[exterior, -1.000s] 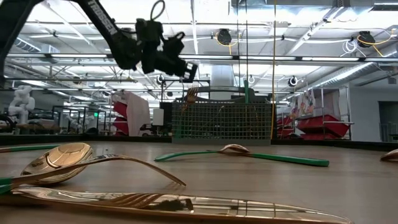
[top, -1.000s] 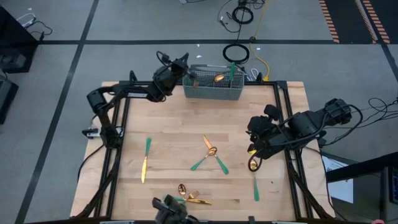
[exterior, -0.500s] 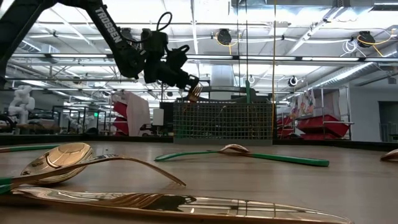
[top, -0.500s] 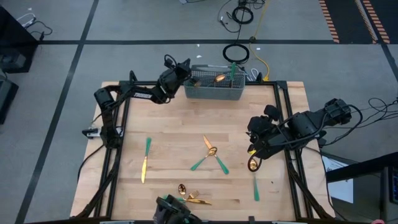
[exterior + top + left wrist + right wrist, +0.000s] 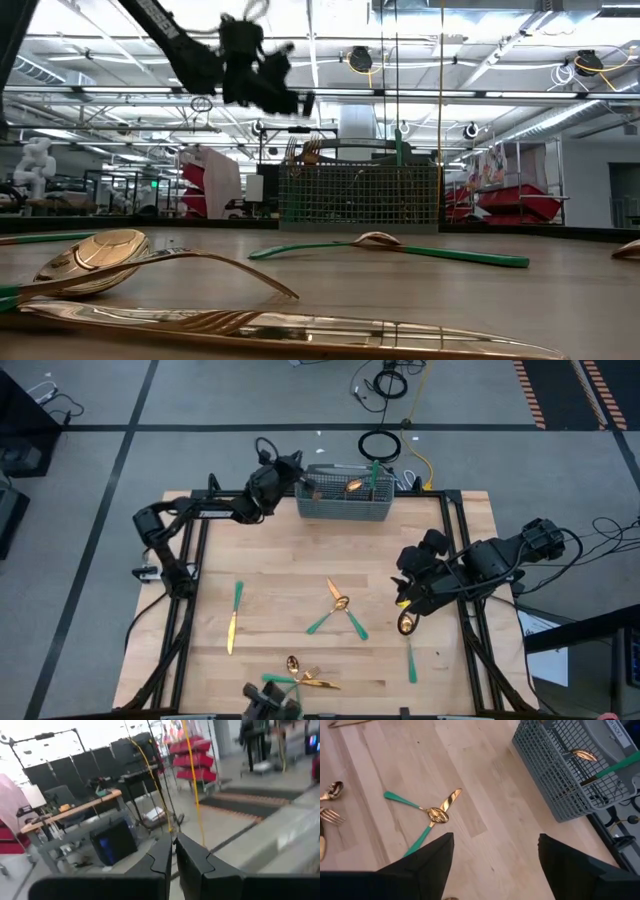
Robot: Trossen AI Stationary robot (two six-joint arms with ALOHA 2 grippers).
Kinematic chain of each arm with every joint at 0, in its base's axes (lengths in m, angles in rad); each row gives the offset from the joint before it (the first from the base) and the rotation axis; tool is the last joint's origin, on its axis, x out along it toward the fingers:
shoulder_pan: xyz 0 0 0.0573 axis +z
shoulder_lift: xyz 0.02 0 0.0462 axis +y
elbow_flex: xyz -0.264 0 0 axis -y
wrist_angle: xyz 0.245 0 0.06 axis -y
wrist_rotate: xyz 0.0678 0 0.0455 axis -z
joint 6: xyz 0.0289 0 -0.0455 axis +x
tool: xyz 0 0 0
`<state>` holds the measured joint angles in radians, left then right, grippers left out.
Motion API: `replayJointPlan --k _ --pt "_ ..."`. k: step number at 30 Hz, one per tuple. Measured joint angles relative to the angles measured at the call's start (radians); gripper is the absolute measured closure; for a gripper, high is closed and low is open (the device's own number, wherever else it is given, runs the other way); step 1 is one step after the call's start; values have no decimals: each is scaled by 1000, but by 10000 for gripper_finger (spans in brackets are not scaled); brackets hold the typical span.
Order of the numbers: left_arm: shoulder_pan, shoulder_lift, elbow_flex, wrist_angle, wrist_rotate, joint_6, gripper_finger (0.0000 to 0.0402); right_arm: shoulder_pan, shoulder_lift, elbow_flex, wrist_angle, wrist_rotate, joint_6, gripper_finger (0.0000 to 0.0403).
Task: Sort silverware
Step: Put the green spoon into the gray silverware basket
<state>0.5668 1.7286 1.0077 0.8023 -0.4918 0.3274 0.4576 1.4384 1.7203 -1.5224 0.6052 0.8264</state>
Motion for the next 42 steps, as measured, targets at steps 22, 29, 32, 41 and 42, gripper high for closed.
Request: replayJointPlan --k 22,29,32,41,42 --pt "-316 -840 2 -613 -37 -177 368 138 67 -495 326 -427 941 143" --pt "-354 -886 2 -745 -27 -270 368 236 66 -720 611 -483 1222 143" --pt "-367 -881 2 -738 -13 -270 368 260 66 -783 637 -509 1279 143" --pt "-385 -877 1 -739 -10 -270 368 268 66 -869 671 -501 1282 142" --pt "-385 -878 1 -740 -10 -270 368 268 66 -873 684 -500 1277 142"
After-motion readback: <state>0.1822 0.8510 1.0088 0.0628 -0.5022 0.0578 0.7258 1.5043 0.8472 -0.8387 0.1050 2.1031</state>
